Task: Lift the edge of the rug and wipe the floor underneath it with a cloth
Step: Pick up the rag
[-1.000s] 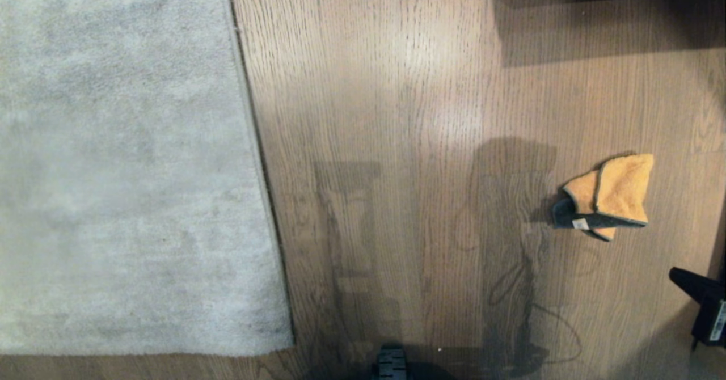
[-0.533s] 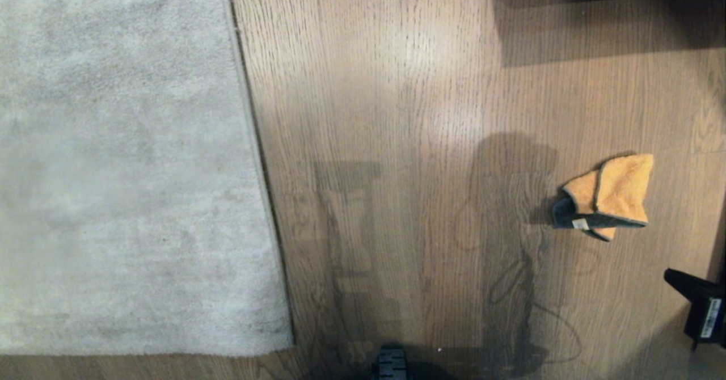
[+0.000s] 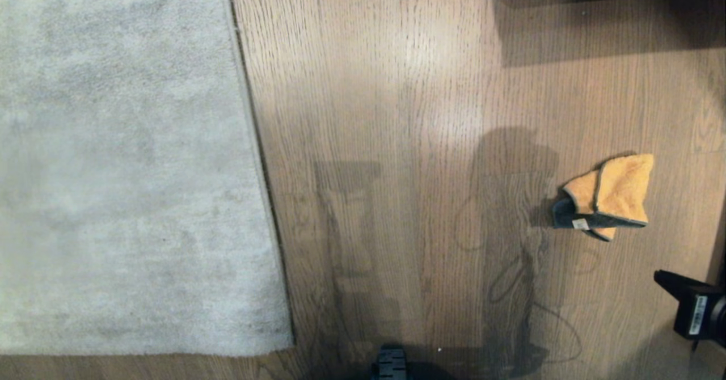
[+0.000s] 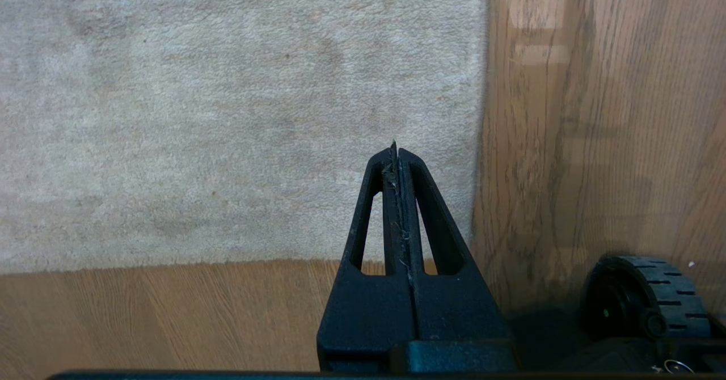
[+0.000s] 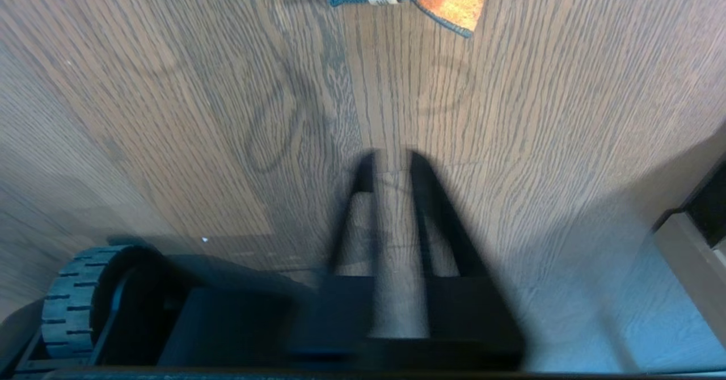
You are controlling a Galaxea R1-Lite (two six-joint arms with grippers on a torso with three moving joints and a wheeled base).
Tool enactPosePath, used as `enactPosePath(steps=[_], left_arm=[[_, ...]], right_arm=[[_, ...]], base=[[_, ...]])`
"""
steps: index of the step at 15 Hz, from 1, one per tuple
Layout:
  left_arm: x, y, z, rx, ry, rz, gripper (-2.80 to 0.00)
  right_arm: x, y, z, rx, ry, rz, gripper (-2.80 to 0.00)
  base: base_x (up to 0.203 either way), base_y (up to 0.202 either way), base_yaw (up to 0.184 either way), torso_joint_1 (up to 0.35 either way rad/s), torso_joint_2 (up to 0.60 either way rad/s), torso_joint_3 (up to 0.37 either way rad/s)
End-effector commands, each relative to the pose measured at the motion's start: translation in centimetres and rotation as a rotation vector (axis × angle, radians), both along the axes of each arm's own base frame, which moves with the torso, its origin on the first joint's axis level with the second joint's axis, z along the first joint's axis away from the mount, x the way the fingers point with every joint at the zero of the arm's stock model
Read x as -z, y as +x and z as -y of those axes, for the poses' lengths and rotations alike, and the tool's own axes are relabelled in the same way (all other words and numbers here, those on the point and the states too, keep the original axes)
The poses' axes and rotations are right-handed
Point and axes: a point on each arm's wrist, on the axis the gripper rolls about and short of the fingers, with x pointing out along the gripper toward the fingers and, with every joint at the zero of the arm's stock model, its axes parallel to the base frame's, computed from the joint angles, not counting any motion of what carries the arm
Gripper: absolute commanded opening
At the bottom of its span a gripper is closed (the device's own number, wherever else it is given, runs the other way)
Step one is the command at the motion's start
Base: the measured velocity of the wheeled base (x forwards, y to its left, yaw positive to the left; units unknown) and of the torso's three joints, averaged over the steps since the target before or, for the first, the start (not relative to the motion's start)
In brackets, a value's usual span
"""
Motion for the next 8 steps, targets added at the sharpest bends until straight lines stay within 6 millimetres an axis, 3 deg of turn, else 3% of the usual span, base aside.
enactPosePath(steps=[1,8], left_arm=[[0.0,0.0,0.0,-0.001,-0.001,0.001,-2.8],[0.0,0.0,0.0,-0.001,-0.001,0.0,-2.8]], right_arm=[[0.2,0.3,0.0,0.001,-0.001,-0.014,0.0],[0.6,1.9,-0.1,0.001,-0.002,-0.014,0.0]], base=[[0.0,0.0,0.0,0.0,0.0,0.0],[0.0,0.0,0.0,0.0,0.0,0.0]])
